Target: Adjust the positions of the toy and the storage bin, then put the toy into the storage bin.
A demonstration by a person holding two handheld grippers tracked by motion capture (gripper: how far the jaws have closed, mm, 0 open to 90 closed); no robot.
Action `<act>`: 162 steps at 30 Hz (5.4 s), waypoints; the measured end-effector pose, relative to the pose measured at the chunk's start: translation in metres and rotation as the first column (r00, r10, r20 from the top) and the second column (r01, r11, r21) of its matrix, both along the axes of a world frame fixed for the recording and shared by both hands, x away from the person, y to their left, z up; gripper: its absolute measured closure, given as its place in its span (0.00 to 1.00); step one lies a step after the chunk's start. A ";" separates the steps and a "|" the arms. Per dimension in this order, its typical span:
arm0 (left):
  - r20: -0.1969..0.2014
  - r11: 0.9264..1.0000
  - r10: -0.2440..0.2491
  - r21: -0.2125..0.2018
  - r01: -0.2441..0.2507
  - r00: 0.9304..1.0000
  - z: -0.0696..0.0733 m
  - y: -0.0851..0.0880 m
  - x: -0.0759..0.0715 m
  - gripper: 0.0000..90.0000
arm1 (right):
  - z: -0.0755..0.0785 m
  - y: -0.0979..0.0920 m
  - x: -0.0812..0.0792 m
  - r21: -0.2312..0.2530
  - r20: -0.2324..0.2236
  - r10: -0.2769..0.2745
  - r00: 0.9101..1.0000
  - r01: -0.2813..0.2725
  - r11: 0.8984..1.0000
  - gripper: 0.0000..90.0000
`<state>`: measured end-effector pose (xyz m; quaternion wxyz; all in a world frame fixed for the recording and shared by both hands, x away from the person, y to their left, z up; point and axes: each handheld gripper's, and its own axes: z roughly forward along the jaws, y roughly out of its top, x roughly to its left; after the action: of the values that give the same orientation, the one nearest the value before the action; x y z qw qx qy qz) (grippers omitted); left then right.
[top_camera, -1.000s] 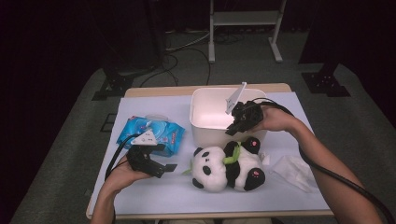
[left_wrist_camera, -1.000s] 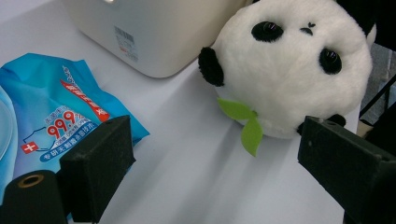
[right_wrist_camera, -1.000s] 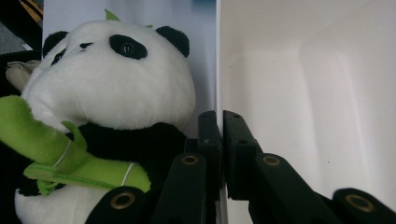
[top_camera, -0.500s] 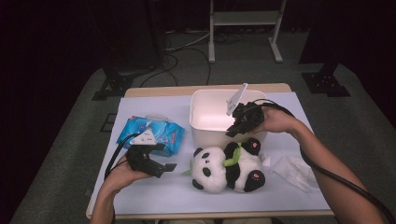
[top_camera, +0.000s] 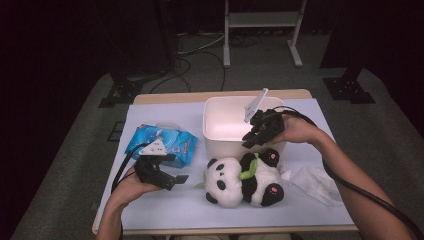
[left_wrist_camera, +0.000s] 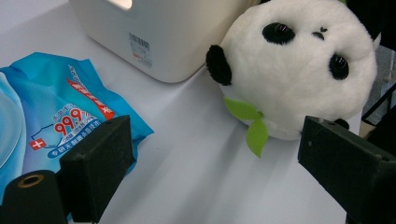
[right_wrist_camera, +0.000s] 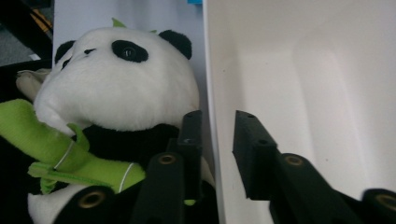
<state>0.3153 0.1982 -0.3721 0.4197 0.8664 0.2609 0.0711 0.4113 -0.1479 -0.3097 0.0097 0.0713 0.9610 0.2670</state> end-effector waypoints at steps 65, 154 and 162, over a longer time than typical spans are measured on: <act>-0.015 0.999 0.035 -0.014 -0.036 0.999 -0.005 0.009 0.000 0.10 | -0.019 0.005 -0.083 0.045 -0.012 0.120 0.993 -0.119 0.992 0.66; -0.046 0.997 0.054 -0.045 -0.056 0.997 -0.013 0.017 0.013 0.10 | 0.089 -0.006 -0.077 0.077 0.093 0.128 0.987 -0.135 0.988 0.83; -0.048 0.997 0.052 -0.048 -0.054 0.998 -0.013 0.018 0.013 0.10 | 0.103 -0.007 -0.075 0.081 0.111 0.118 0.987 -0.128 0.989 0.83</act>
<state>0.3287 0.2160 -0.3852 0.4327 0.8501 0.2951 0.0555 0.3361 -0.1550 -0.2069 0.0409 -0.0020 0.9490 0.3126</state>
